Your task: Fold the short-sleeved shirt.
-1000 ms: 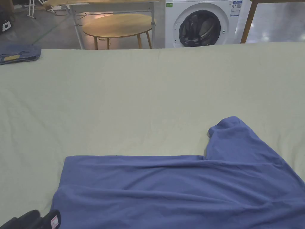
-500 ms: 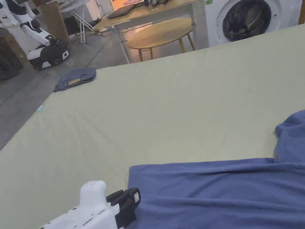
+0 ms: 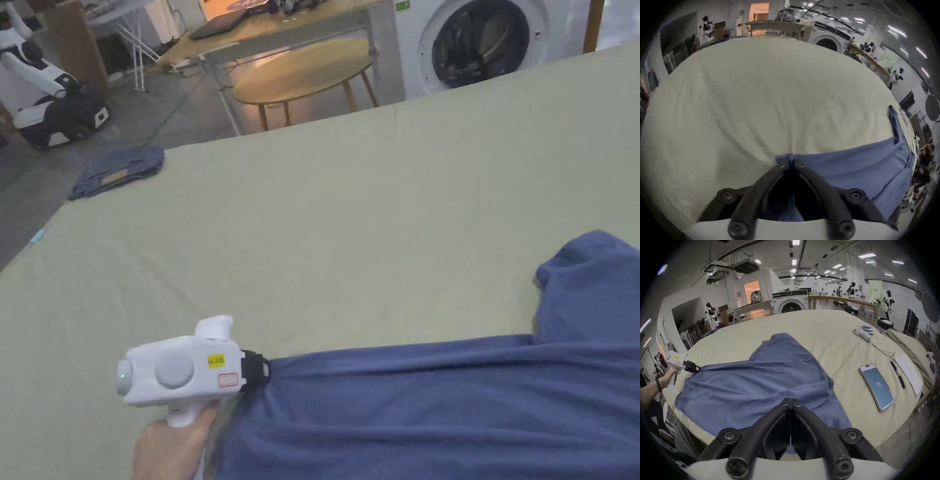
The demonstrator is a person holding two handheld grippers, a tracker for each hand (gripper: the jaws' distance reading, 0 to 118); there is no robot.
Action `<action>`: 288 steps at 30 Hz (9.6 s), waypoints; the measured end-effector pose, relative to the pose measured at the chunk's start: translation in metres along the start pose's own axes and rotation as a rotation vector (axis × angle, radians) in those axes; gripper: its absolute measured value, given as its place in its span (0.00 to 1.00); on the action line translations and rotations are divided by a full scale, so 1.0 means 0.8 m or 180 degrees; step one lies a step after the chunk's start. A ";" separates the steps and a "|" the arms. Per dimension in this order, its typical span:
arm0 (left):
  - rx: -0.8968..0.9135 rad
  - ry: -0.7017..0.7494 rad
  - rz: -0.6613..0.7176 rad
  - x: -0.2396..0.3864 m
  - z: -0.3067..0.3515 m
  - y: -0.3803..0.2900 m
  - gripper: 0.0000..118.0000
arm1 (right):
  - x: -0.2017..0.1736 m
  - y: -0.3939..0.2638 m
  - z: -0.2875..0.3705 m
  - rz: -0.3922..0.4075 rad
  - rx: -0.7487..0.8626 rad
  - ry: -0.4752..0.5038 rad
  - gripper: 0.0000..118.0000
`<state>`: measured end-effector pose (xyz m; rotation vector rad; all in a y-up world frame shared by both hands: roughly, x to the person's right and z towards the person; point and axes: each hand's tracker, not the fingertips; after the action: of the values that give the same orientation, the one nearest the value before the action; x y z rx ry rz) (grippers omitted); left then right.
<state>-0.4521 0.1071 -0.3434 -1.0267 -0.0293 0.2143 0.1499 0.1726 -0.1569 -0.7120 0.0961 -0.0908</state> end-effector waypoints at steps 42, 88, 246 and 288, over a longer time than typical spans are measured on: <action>0.0575 -0.0354 0.0419 -0.027 0.190 -0.272 0.23 | 0.098 -0.075 0.021 -0.0556 -0.0503 -0.0093 0.14; 0.0591 -0.2106 0.1904 -0.136 0.123 -0.275 0.63 | -0.035 -0.015 0.016 -0.0045 0.0072 0.0334 0.00; 0.0331 0.0945 0.1195 -0.293 0.251 -0.105 0.58 | -0.104 -0.017 -0.079 -0.0006 -0.0996 0.1065 0.00; 0.3058 0.0424 -0.1101 0.245 0.335 -0.096 0.00 | -0.140 0.148 0.040 0.0479 0.1842 0.0092 0.00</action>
<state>-0.2811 0.3327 -0.1535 -0.0666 0.0179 -0.1580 0.0486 0.2957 -0.2042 -0.1243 0.1428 0.0171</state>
